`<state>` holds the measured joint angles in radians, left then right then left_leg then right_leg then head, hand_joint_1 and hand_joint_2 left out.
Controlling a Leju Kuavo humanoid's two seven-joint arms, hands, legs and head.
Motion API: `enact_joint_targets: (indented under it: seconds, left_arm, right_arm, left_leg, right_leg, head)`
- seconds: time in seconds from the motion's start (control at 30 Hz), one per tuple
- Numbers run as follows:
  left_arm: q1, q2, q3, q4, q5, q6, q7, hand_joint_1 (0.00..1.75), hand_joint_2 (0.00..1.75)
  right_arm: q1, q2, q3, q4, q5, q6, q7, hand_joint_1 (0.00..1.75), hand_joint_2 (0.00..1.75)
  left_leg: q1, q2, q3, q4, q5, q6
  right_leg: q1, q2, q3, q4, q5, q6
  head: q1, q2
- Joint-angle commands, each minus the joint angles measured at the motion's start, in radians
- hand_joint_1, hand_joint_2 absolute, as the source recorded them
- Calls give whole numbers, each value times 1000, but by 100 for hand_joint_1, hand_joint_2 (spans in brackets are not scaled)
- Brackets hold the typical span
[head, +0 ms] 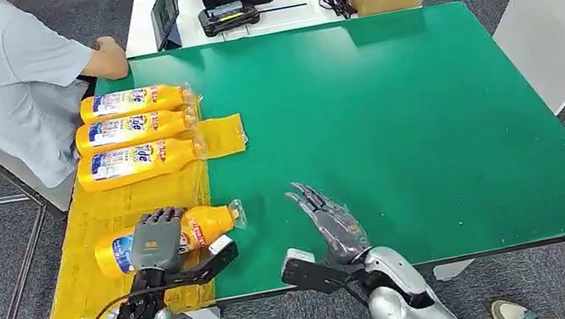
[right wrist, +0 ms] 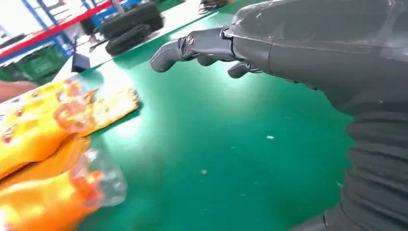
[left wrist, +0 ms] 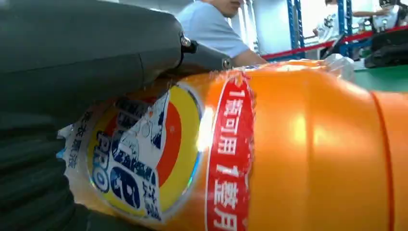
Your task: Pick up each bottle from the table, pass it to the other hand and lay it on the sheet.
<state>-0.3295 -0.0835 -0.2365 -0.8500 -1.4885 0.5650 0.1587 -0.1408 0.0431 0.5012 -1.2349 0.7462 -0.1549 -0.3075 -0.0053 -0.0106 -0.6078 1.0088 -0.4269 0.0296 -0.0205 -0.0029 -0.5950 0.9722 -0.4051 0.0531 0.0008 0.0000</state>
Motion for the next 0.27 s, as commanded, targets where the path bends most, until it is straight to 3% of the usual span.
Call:
enact_joint_targets:
  seconds: [0.03,0.13,0.17,0.2,0.23,0.27]
  left_arm:
    - [131,4,62,-139,2,-18,-20,59,175]
    - [115,9,61,-116,29,-13,-61,58,175]
    - [110,6,60,-107,64,-18,-97,31,175]
    - [108,3,59,-105,82,-29,-113,31,175]
    - [108,-1,57,-104,84,-31,-113,3,175]
    - [105,0,53,-102,92,-43,-120,0,175]
  right_arm:
    - [79,-27,-47,-108,20,-7,-1,0,175]
    - [65,-23,-44,-96,20,-3,-2,0,175]
    - [62,-24,-42,-93,20,-1,-4,0,175]
    - [61,-25,-42,-93,20,1,-4,0,175]
    - [60,-25,-42,-93,20,1,-4,0,175]
    - [60,-26,-41,-94,19,1,-6,0,175]
  left_leg:
    - [1,2,7,0,-4,-1]
    - [0,2,3,-1,-2,0]
    - [0,3,4,0,-3,-1]
    - [1,3,4,0,-3,-1]
    - [0,2,4,0,-2,0]
    - [1,3,5,0,-3,-1]
  right_leg:
    - [1,2,6,-1,-3,-2]
    - [0,1,2,-1,-1,-2]
    - [1,2,3,-1,-1,-3]
    - [2,3,4,-1,-1,-3]
    - [1,2,3,-1,0,-2]
    - [2,2,5,-2,-1,-3]
  head:
    - [0,0]
    - [0,0]
    - [0,0]
    - [0,0]
    - [0,0]
    - [0,0]
